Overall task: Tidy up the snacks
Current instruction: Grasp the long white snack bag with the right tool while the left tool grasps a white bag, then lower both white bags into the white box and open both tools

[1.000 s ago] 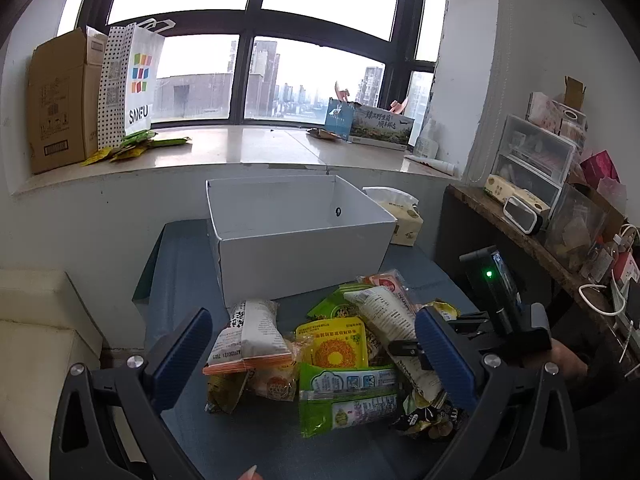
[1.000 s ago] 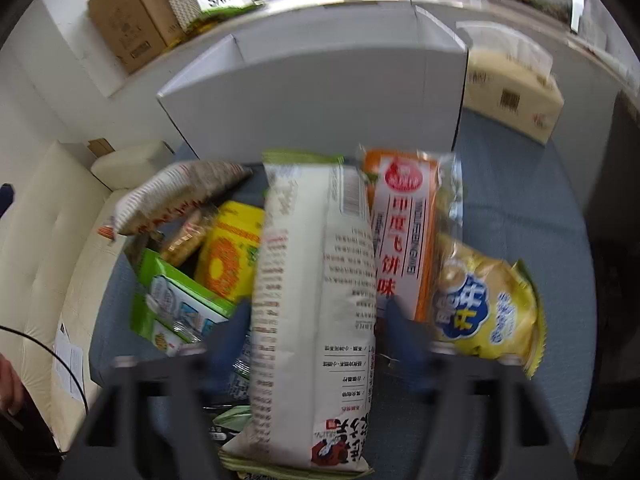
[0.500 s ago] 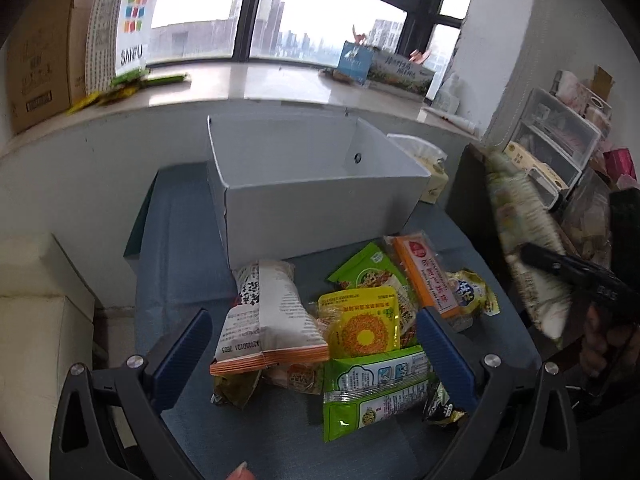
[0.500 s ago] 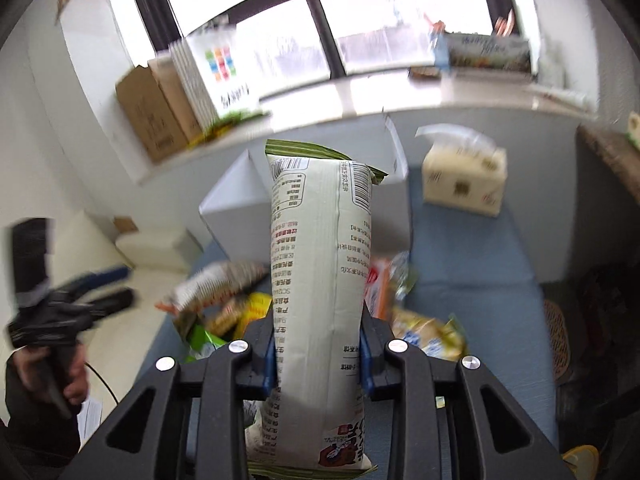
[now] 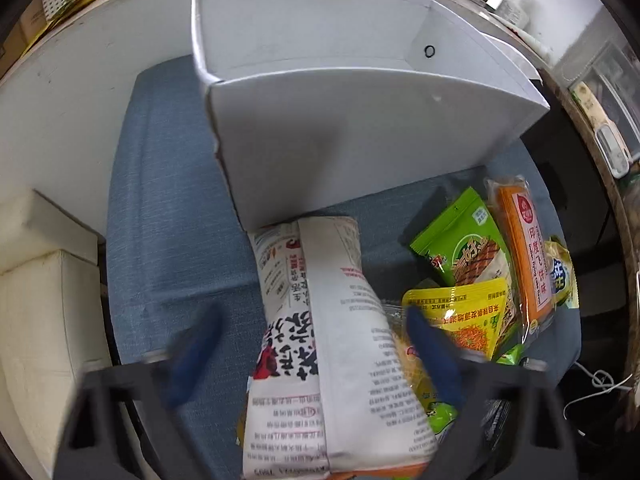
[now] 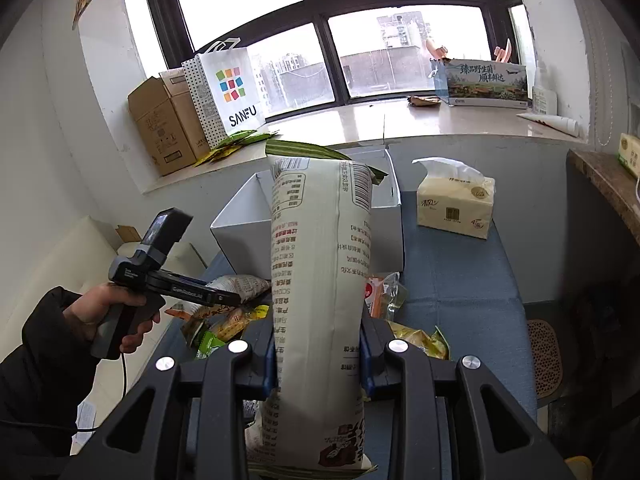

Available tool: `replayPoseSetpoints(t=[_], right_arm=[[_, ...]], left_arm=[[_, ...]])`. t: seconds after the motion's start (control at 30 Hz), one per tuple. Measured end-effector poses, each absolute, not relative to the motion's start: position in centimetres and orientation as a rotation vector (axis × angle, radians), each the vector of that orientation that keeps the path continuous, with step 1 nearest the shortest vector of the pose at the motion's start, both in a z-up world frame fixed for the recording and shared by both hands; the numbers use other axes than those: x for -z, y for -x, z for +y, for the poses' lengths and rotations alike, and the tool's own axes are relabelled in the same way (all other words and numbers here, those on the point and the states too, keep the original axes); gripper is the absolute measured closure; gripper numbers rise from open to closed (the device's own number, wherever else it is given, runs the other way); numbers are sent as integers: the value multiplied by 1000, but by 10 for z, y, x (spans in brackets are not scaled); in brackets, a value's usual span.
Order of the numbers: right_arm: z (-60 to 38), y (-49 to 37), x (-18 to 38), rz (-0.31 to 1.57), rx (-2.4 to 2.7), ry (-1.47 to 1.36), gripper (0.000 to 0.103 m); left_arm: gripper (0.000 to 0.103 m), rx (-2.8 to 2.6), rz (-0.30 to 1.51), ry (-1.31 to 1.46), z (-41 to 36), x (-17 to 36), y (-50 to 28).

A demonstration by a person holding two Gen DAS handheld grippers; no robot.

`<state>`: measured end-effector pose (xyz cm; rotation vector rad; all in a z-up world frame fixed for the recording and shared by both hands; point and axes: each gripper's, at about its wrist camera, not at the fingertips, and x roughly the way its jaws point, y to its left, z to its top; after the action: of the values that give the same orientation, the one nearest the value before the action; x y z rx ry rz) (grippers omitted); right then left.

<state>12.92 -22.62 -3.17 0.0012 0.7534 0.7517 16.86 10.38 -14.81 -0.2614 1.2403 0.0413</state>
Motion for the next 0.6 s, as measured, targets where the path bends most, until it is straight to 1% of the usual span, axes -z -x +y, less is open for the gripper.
replayPoseSetpoints(t=[0.03, 0.07, 0.1, 0.23, 0.47, 0.6], right_arm=[[-226, -129, 33, 756, -749, 0, 70], [-226, -129, 34, 758, -748, -1, 70], [-226, -130, 35, 761, -750, -5, 70], [-226, -132, 40, 767, -747, -22, 70], [-219, -136, 40, 757, -731, -31, 70], [-202, -149, 30, 730, -724, -14, 70]], left_arm=[[53, -32, 1231, 284, 105, 148, -166], [56, -31, 1212, 294, 106, 146, -163], [62, -35, 1182, 277, 104, 141, -158], [62, -43, 1048, 179, 86, 118, -130], [63, -24, 742, 250, 80, 63, -80], [63, -90, 584, 210, 76, 21, -77]])
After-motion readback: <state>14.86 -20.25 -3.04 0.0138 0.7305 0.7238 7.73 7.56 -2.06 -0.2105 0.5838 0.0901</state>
